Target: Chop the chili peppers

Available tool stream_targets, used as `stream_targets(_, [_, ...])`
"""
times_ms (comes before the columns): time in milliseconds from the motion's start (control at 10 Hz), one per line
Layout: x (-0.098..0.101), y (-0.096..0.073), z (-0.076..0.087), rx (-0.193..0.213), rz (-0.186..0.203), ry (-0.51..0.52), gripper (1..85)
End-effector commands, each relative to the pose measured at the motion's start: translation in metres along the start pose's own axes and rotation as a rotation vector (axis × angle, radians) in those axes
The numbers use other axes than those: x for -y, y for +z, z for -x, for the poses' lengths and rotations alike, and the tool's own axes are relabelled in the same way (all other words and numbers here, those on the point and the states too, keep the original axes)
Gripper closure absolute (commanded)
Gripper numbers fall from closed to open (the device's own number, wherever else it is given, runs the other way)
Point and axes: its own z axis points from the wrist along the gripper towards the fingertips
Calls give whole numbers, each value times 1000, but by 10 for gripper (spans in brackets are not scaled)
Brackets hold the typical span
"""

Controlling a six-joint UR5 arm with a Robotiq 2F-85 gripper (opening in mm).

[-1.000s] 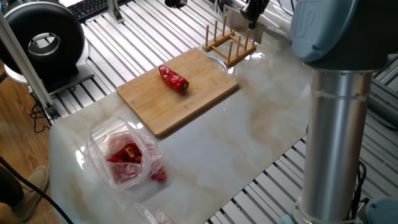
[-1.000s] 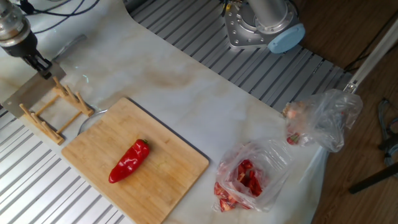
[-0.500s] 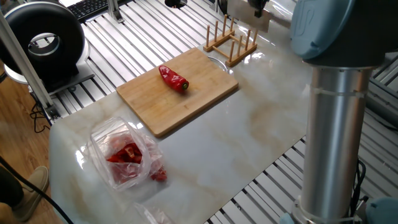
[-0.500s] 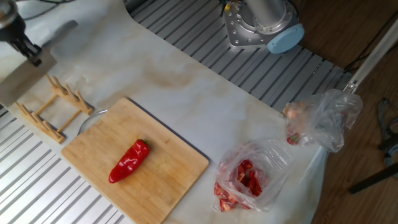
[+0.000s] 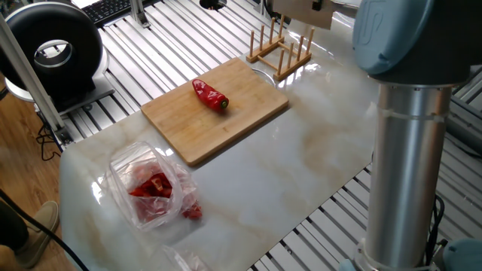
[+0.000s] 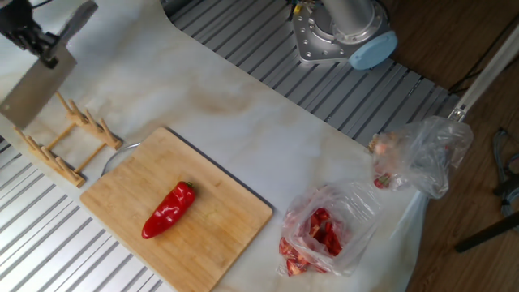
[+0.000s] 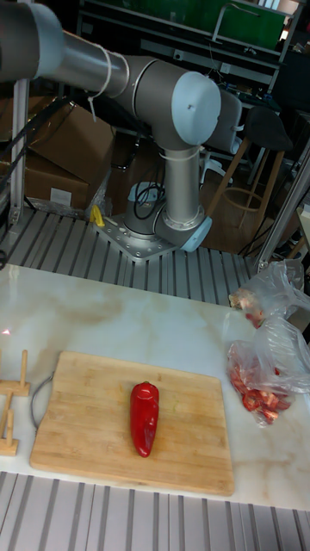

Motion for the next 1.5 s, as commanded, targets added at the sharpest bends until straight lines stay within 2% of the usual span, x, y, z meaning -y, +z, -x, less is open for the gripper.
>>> stream_targets(0, [-31,-6,3,38,18,-98,843])
stream_targets(300, [-73,5,5,74,58,-266,843])
stream_targets(500, [-70,14,3,82,-28,-355,843])
stream_targets(600, [-66,15,1,76,-54,-404,843])
stream_targets(700, [-68,15,2,83,-56,-466,843])
stream_targets(900, [-86,9,-3,109,3,-542,843])
stream_targets(1000, [-92,8,-9,99,30,-566,843])
stream_targets(1100, [-93,8,-12,91,38,-599,843])
stream_targets(1200, [-90,7,-16,77,24,-634,843])
stream_targets(1300, [-76,6,-7,98,-45,-678,843])
stream_targets(1400, [-69,5,0,114,-82,-712,843])
